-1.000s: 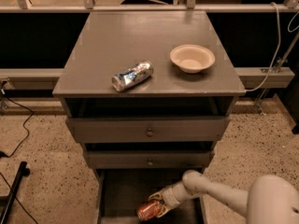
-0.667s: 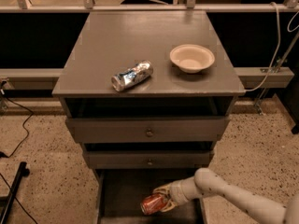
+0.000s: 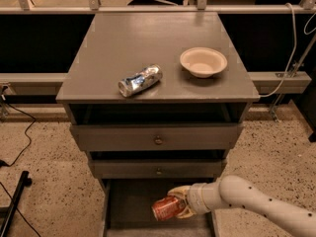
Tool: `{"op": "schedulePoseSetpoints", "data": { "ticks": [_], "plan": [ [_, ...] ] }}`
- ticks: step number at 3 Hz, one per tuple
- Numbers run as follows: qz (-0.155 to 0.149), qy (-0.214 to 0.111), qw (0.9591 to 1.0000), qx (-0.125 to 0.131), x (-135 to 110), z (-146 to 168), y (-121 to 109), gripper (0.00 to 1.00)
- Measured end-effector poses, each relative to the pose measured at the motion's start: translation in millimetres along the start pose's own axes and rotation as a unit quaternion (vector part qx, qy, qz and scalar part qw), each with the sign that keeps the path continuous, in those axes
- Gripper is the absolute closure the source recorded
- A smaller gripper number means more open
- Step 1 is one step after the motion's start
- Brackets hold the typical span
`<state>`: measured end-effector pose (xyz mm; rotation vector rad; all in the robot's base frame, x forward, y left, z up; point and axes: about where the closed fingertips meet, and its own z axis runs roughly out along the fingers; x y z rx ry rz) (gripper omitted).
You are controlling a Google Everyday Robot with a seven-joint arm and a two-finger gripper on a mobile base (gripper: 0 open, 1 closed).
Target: Pick coke can from bottom drawer and place on counter
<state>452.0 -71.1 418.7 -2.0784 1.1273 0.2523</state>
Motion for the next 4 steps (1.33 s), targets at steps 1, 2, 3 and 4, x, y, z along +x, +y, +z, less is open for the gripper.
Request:
{"op": "schedulePoseSetpoints", "data": {
  "ticks": [1, 2, 3, 4],
  "plan": [
    [-0.038, 0.018, 0.9991, -0.003, -55, -88, -63, 1.0],
    [-0.045, 0.022, 0.9985, -0.02, -57, -91, -56, 1.0],
    [-0.049, 0.022, 0.9985, -0.011, -59, -92, -60, 1.0],
    [-0.102, 0.032, 0.9941, 0.021, -80, -130, -99, 1.0]
  ]
}}
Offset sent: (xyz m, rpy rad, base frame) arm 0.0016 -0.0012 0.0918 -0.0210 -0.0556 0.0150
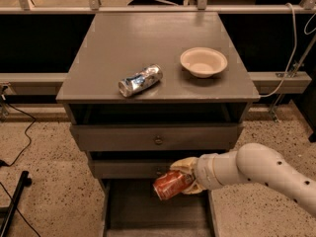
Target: Pick coke can from bottom drawer and place on counter
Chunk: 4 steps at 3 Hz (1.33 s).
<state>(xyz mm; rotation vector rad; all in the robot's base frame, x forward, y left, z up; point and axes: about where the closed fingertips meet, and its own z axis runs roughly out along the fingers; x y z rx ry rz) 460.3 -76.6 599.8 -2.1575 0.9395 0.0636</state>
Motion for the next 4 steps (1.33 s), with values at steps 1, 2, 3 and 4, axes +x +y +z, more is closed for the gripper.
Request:
{"op": "schedulePoseSetpoints", "data": {
  "ticks": [1, 2, 3, 4],
  "plan": [
    [-0.069, 0.03, 0.9969, 0.023, -41, -53, -53, 1.0],
    [-0.142, 0.081, 0.9865, 0.007, -85, -131, -144, 1.0],
    [-0.182, 0.12, 0.976, -0.007, -110, -181, -210, 1.0],
    [-0.2, 0.148, 0.9684, -0.023, -111, -215, -264, 1.0]
  ]
}}
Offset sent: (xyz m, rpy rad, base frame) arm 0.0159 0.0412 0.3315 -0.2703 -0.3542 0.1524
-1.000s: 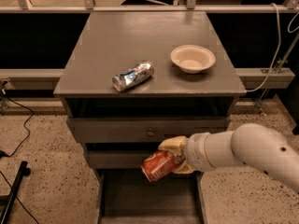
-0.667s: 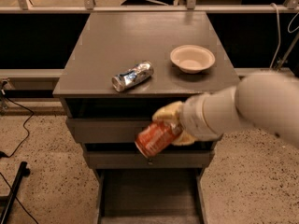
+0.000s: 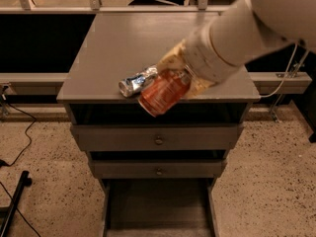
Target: Pick coke can from bottom drawer and place on counter
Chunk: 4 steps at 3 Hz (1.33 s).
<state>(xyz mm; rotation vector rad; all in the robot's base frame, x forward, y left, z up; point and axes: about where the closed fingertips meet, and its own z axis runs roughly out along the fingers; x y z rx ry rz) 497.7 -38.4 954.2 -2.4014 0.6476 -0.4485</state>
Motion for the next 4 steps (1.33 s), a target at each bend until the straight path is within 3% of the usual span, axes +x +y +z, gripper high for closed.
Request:
{"op": "schedulePoseSetpoints", "data": {
  "ticks": [1, 2, 3, 4],
  "plan": [
    [0.0, 0.009, 0.9998, 0.017, 37, -7, -48, 1.0],
    [0.018, -0.004, 0.9975, 0.069, 86, 18, -94, 1.0],
    [0.047, -0.004, 0.9909, 0.126, 136, 50, -129, 1.0],
    [0.083, 0.002, 0.9848, 0.153, 174, 83, -139, 1.0]
  ]
}}
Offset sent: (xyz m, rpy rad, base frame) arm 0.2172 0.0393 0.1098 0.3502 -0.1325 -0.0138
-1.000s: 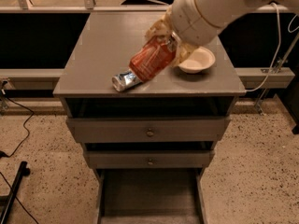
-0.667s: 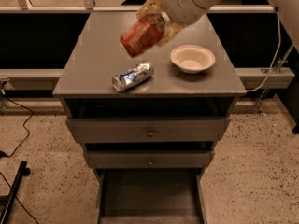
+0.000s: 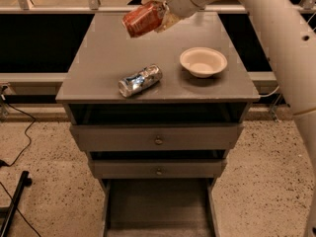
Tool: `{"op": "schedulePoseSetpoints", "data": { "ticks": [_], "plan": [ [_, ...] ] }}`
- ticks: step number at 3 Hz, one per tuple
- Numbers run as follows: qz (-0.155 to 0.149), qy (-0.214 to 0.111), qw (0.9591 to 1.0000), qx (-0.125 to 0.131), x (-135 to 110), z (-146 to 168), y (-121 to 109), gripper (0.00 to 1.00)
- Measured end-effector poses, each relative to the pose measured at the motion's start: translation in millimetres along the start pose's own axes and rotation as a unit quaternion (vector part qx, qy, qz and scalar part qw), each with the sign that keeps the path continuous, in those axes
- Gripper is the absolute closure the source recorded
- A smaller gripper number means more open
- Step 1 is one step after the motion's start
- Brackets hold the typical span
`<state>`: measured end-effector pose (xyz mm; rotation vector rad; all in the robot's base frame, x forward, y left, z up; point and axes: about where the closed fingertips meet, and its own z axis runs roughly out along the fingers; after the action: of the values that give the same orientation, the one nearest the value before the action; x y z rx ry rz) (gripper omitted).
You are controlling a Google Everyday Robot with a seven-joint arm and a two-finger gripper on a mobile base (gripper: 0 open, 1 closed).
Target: Pick coke can from bottom drawer and place on counter
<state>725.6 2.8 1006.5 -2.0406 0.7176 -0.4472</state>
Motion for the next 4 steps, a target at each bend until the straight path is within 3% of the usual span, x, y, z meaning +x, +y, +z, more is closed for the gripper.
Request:
{"op": "schedulePoseSetpoints", "data": {
  "ticks": [1, 2, 3, 4],
  "plan": [
    [0.051, 0.035, 0.998, -0.014, 45, 35, 31, 1.0],
    [0.086, 0.054, 0.9945, -0.023, 73, 50, 58, 1.0],
    [0.111, 0.049, 0.9921, -0.031, 92, 58, 81, 1.0],
    [0.113, 0.048, 0.992, -0.032, 93, 61, 83, 0.86]
  ]
}}
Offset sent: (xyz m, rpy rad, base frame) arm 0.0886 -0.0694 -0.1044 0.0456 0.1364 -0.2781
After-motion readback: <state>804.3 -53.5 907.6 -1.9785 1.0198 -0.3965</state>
